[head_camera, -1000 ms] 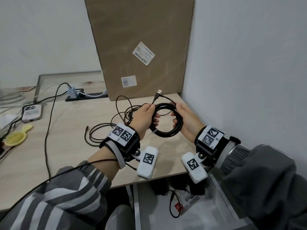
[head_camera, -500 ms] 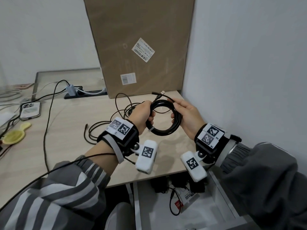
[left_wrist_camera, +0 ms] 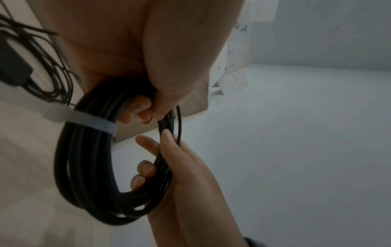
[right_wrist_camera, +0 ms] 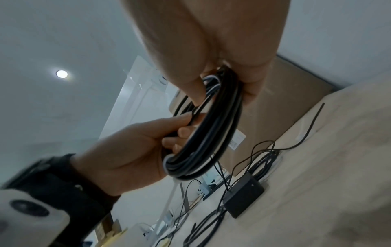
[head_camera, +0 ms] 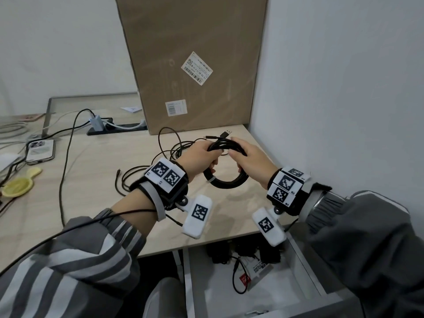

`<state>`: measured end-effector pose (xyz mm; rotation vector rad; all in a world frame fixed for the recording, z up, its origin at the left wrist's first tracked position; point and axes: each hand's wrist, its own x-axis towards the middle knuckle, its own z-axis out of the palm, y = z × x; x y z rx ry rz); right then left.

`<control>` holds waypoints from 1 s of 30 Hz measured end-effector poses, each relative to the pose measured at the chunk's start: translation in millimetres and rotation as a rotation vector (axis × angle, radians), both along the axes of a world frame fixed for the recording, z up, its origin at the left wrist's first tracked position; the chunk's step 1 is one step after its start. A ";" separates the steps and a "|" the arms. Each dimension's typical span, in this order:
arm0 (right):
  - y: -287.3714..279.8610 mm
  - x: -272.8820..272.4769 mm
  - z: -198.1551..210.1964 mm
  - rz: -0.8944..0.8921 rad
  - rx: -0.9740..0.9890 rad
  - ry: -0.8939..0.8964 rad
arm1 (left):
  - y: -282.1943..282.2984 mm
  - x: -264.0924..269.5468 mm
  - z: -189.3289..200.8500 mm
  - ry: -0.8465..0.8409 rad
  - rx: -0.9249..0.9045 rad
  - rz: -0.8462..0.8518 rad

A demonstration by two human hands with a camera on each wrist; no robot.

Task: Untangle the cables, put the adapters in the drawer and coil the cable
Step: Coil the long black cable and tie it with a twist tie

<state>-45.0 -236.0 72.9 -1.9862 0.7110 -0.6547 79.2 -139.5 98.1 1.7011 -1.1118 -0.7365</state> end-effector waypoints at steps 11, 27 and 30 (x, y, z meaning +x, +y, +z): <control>3.7 -4.2 12.2 0.118 -0.286 0.177 | 6.1 2.2 16.8 -0.247 0.065 -0.098; -12.8 5.5 8.5 -0.009 -0.470 0.109 | -16.9 8.2 11.8 -1.307 -0.014 -0.049; -17.0 7.7 9.8 -0.018 -0.476 0.103 | -22.6 6.4 12.0 -1.007 0.085 -0.082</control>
